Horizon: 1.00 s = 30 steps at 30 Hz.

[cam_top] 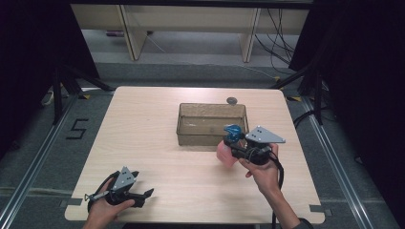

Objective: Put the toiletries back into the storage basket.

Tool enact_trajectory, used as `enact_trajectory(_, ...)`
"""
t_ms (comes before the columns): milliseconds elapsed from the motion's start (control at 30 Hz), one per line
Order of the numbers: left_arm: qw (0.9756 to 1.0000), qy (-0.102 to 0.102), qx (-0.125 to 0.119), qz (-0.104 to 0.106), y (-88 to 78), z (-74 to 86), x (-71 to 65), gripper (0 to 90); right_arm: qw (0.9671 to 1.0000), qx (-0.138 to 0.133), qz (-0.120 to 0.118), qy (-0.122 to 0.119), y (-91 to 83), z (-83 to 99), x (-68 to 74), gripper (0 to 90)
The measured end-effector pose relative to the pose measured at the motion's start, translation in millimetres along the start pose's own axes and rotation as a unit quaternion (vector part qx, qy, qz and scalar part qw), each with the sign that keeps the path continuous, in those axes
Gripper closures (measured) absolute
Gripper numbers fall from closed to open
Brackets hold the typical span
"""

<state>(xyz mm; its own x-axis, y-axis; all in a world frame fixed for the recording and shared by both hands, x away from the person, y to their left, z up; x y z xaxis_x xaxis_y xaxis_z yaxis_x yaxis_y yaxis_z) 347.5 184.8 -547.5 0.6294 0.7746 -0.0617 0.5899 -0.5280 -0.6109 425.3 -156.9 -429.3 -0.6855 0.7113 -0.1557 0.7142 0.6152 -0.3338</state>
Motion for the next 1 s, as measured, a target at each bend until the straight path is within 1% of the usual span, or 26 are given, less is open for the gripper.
enact_trajectory(33, 1.0000, 0.000, 0.000, 0.000, 0.0, 0.0, 0.0, 15.7, 1.0000, -0.001, -0.003, 0.009, 0.7, -1.2, 0.5, 53.6)
enact_trajectory(67, 1.0000, 0.000, -0.001, 0.000, 0.3, 0.0, -0.2, 15.6, 1.0000, -0.003, 0.003, 0.002, 0.9, -3.0, -2.1, 53.6)
enact_trajectory(133, 1.0000, 0.001, 0.003, -0.002, -0.6, 0.7, -0.1, 15.6, 0.9999, -0.006, -0.002, 0.008, 2.1, -5.4, -3.1, 53.6)
enact_trajectory(167, 1.0000, 0.000, 0.004, -0.003, -1.0, 0.3, 0.1, 15.6, 1.0000, -0.005, 0.007, 0.002, 1.6, -6.7, -5.5, 53.6)
enact_trajectory(233, 1.0000, 0.000, -0.002, -0.002, -0.2, -0.4, 0.5, 15.7, 0.9999, -0.007, 0.005, 0.011, 2.2, -9.2, -6.5, 53.6)
enact_trajectory(267, 1.0000, 0.000, -0.001, -0.001, -0.1, -0.1, 0.5, 15.7, 0.9999, -0.008, 0.011, -0.001, 1.9, -10.7, -9.8, 53.6)
enact_trajectory(300, 1.0000, 0.000, 0.003, -0.001, -0.5, 0.4, 0.5, 15.6, 0.9999, -0.010, 0.004, 0.006, 2.8, -12.2, -9.4, 53.6)
enact_trajectory(400, 1.0000, -0.001, 0.003, 0.000, -0.5, 0.5, -0.2, 15.7, 0.9999, -0.008, 0.006, 0.009, 4.0, -15.2, -11.8, 53.6)
enact_trajectory(433, 1.0000, 0.002, 0.003, -0.002, -0.9, 0.1, 0.3, 15.7, 0.9999, -0.010, 0.004, 0.012, 5.7, -17.6, -13.9, 53.6)
enact_trajectory(467, 1.0000, -0.001, -0.002, -0.001, -0.2, -0.2, 0.3, 15.6, 0.9998, -0.010, 0.007, 0.013, 6.2, -18.4, -14.5, 53.6)
enact_trajectory(500, 1.0000, 0.000, -0.002, -0.002, -0.4, -0.1, 0.8, 15.7, 0.9999, -0.005, 0.011, 0.005, 6.0, -19.0, -16.9, 53.6)
enact_trajectory(533, 1.0000, 0.002, 0.002, -0.008, -1.1, -0.1, 1.8, 15.7, 0.9999, -0.006, 0.009, 0.012, 7.0, -19.8, -16.8, 53.6)
enact_trajectory(567, 0.9999, 0.009, 0.002, -0.007, -1.1, -0.5, 2.7, 15.7, 0.9999, -0.006, 0.008, 0.008, 7.6, -20.6, -17.8, 53.6)
enact_trajectory(600, 0.9999, 0.009, 0.002, -0.007, -1.1, -0.5, 2.7, 15.6, 0.9999, -0.006, 0.008, 0.008, 7.6, -20.6, -17.8, 53.6)
enact_trajectory(633, 1.0000, -0.004, -0.006, 0.000, 0.3, -0.6, -0.1, 15.6, 0.9999, -0.007, 0.014, 0.001, 7.7, -21.8, -20.0, 53.6)
enact_trajectory(667, 1.0000, -0.002, -0.002, -0.001, -0.1, 0.0, 0.0, 15.7, 0.9998, -0.008, 0.014, 0.010, 8.7, -24.3, -20.0, 53.6)
enact_trajectory(700, 1.0000, 0.002, 0.003, -0.004, -1.1, 0.2, 0.3, 15.6, 0.9998, -0.010, 0.015, 0.011, 9.2, -25.3, -20.3, 53.6)
enact_trajectory(733, 1.0000, 0.000, 0.001, -0.006, -0.8, 0.5, 0.5, 15.7, 0.9999, -0.011, 0.012, 0.005, 9.4, -26.4, -21.8, 53.6)
enact_trajectory(767, 1.0000, -0.002, 0.001, -0.006, -0.9, 0.1, 0.4, 15.7, 0.9998, -0.011, 0.014, 0.013, 9.5, -27.4, -21.3, 53.6)
enact_trajectory(800, 1.0000, -0.002, 0.001, -0.006, -0.9, 0.1, 0.4, 15.7, 0.9999, -0.010, 0.010, 0.008, 9.6, -28.4, -21.8, 53.6)
enact_trajectory(833, 0.9999, 0.012, -0.003, -0.005, -0.2, -1.3, 3.1, 15.7, 0.9999, -0.013, 0.010, 0.005, 10.2, -29.6, -22.7, 53.6)
enact_trajectory(867, 1.0000, 0.002, -0.002, -0.002, -0.1, -0.4, 1.4, 15.7, 0.9998, -0.014, 0.014, 0.007, 10.3, -30.4, -23.6, 53.6)
enact_trajectory(900, 1.0000, 0.000, 0.003, -0.002, -0.9, 0.5, 0.5, 15.7, 0.9997, -0.013, 0.013, 0.015, 10.5, -31.1, -23.5, 53.6)
enact_trajectory(933, 1.0000, -0.001, 0.004, -0.001, -0.9, 0.9, 0.0, 15.7, 0.9997, -0.018, 0.013, 0.008, 11.3, -32.4, -25.5, 53.6)
enact_trajectory(967, 1.0000, 0.000, 0.005, -0.004, -1.3, 0.6, 0.4, 15.7, 0.9997, -0.016, 0.009, 0.014, 11.5, -33.1, -24.9, 53.6)
enact_trajectory(1000, 1.0000, 0.007, -0.002, -0.005, -0.4, -0.8, 2.0, 15.7, 0.9997, -0.016, 0.009, 0.018, 12.1, -33.8, -24.9, 53.6)
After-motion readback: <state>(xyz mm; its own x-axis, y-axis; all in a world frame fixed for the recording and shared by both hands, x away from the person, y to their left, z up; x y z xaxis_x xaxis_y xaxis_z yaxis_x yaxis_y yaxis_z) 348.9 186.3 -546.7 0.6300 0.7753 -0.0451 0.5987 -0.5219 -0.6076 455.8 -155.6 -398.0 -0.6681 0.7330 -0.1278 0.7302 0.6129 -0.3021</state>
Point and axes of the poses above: each handheld gripper's, and its own axes: y roughly forward along the jaws, z roughly out of its underside, x roughly to its left, the point moved 6 cm from there along y, roughly forward along the jaws, and after that the axes turned 9 degrees about -y, right-handed, at the moved point
